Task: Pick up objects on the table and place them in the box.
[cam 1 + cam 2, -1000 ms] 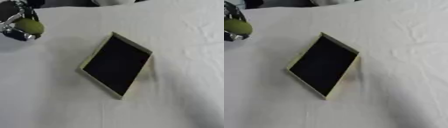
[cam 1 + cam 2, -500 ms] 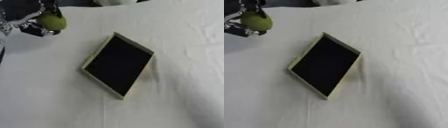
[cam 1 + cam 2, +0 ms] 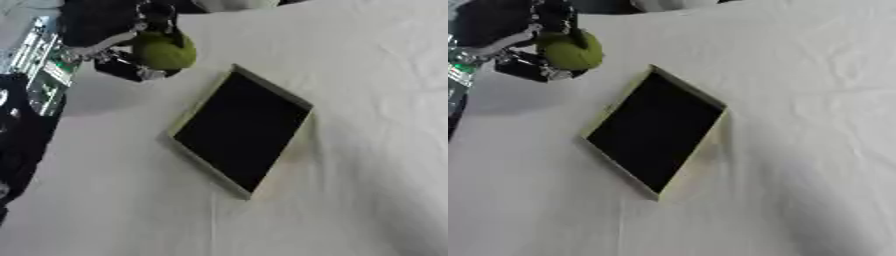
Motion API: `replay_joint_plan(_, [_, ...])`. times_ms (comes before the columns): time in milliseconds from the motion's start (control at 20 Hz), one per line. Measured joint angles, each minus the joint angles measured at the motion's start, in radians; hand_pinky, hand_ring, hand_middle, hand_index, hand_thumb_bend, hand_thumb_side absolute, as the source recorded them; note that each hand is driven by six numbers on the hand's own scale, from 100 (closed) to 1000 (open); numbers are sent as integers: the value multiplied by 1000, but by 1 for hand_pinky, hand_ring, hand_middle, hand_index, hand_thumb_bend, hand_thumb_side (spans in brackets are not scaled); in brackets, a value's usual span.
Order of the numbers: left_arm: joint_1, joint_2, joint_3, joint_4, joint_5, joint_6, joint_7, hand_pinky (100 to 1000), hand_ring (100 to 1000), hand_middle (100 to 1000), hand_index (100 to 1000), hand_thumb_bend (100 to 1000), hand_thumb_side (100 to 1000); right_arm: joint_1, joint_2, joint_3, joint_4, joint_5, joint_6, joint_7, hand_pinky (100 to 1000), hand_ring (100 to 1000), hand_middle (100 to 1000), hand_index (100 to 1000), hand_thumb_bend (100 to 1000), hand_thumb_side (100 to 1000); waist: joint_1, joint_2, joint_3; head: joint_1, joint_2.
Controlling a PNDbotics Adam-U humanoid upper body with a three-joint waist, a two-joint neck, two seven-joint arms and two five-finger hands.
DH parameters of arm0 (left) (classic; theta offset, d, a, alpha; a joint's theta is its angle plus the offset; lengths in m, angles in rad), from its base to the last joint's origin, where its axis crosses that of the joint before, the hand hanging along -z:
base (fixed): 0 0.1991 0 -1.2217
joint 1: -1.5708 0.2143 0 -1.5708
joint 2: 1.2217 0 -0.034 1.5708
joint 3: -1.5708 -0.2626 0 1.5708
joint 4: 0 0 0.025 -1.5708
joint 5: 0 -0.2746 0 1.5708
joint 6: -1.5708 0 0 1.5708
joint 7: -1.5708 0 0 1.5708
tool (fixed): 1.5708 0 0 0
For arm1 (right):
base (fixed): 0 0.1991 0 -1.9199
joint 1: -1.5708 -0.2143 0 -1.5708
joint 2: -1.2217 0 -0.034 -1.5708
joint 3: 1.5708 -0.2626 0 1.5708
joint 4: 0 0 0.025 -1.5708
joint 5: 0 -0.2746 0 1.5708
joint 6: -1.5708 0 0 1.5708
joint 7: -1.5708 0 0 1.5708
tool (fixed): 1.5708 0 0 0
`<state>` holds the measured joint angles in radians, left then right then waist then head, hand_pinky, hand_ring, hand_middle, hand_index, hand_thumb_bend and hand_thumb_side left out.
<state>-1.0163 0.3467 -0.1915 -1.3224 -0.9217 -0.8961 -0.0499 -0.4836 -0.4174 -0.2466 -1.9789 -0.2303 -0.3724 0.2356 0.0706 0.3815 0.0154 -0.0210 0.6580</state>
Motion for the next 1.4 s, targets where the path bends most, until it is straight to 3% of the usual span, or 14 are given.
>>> replay_joint_plan(150, [6,-44,-10,-39,105,6,-60,365,399,349,545,155,100,0,0,-1,0,1,1,-2,710,803,603,849,100,537,0,0,-1,0,0])
replay_joint_plan(300, [9,-79,-21,-74,199,12,-131,370,411,359,546,171,100,0,0,-3,0,1,4,-3,710,803,604,849,100,537,0,0,-1,0,0])
replay_joint_plan(550, [31,-124,-40,-98,270,44,-208,369,407,358,537,137,100,0,0,-5,0,1,7,-5,709,804,603,849,100,537,0,0,-1,-2,0])
replay_joint_plan(900, [72,-149,-46,-115,234,102,-267,380,437,382,558,151,100,-1,0,-6,0,1,13,-9,709,804,604,849,100,539,1,0,-1,-11,0])
replay_joint_plan(950, [77,-151,-52,-111,225,108,-272,380,439,386,563,142,100,-2,0,-6,0,1,15,-11,709,804,605,849,100,582,1,0,0,-11,0])
replay_joint_plan(1050, [87,-157,-65,-93,218,115,-280,379,438,386,558,132,100,-9,1,-8,0,1,20,-16,709,804,605,849,100,541,1,-1,8,-10,1])
replay_joint_plan(1400, [114,-161,-72,-35,208,94,-258,416,461,421,572,145,100,15,-29,-9,0,5,8,-22,714,797,604,843,100,526,-20,-14,8,-6,3])
